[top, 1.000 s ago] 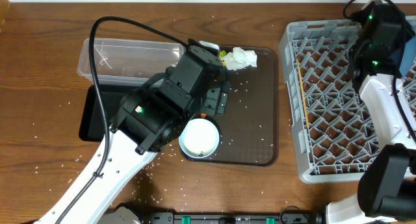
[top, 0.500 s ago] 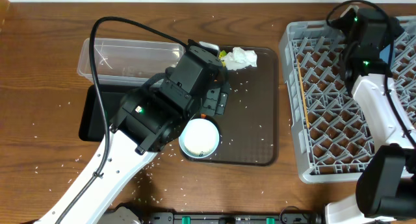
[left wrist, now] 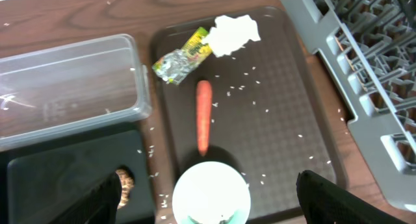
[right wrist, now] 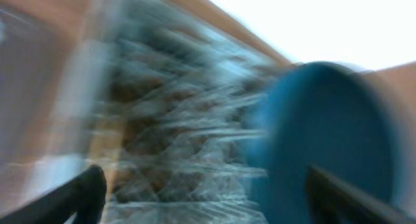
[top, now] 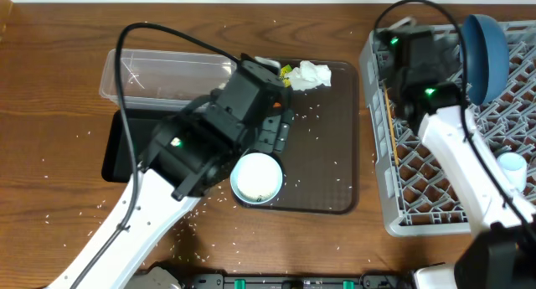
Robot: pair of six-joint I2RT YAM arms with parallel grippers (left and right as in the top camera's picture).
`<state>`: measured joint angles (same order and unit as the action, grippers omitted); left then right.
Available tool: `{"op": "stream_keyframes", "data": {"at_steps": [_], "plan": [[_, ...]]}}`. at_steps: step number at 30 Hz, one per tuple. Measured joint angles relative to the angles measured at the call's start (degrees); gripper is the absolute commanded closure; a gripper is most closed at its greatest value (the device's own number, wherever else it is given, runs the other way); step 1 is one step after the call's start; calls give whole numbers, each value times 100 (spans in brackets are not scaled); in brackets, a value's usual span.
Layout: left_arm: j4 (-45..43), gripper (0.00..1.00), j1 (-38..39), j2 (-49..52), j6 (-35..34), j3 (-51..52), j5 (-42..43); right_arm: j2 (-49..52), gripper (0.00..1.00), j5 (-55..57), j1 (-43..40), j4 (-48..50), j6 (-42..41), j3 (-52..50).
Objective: Sort waste into correct bins and load items into the dishwasher rack
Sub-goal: 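Stand the blue plate upright in the rack with the right gripper, then move the left gripper over the carrot and grasp it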
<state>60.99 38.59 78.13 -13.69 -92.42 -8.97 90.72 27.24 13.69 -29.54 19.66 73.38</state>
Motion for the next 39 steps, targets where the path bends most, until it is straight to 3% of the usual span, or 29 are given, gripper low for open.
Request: {"op": "stream_keyframes", "data": {"at_steps": [5,8,10,12,13,17,21,28,39], "plan": [[332,12,-520,-577,33,7,-7,-35,34,-1950,525,-616,-1816,-9],[787,12,-977,-1003,48,4,-26,109,26,-2529,782,-874,-2883,-13],[1034,5,-1215,-1207,57,2,-44,280,20,-2776,925,-944,-3418,-26],[1272,0,-1349,-1333,76,2,-44,435,18,-2940,1001,-979,-3762,-50],[1370,2,-1377,-1368,68,2,-44,492,19,-3010,1029,-992,-3864,-66],[1567,2,-1403,-1368,63,2,-42,542,20,-3152,1069,-1010,-4076,-81],[1591,2,-1408,-1320,66,4,-39,542,28,-3357,1115,-1010,-4188,-81],[1593,2,-1408,-1207,61,140,142,542,23,-3558,1110,-944,-4197,-81],[1593,0,-1408,-612,61,144,376,-131,22,-4715,527,-885,-3348,-81]]}}
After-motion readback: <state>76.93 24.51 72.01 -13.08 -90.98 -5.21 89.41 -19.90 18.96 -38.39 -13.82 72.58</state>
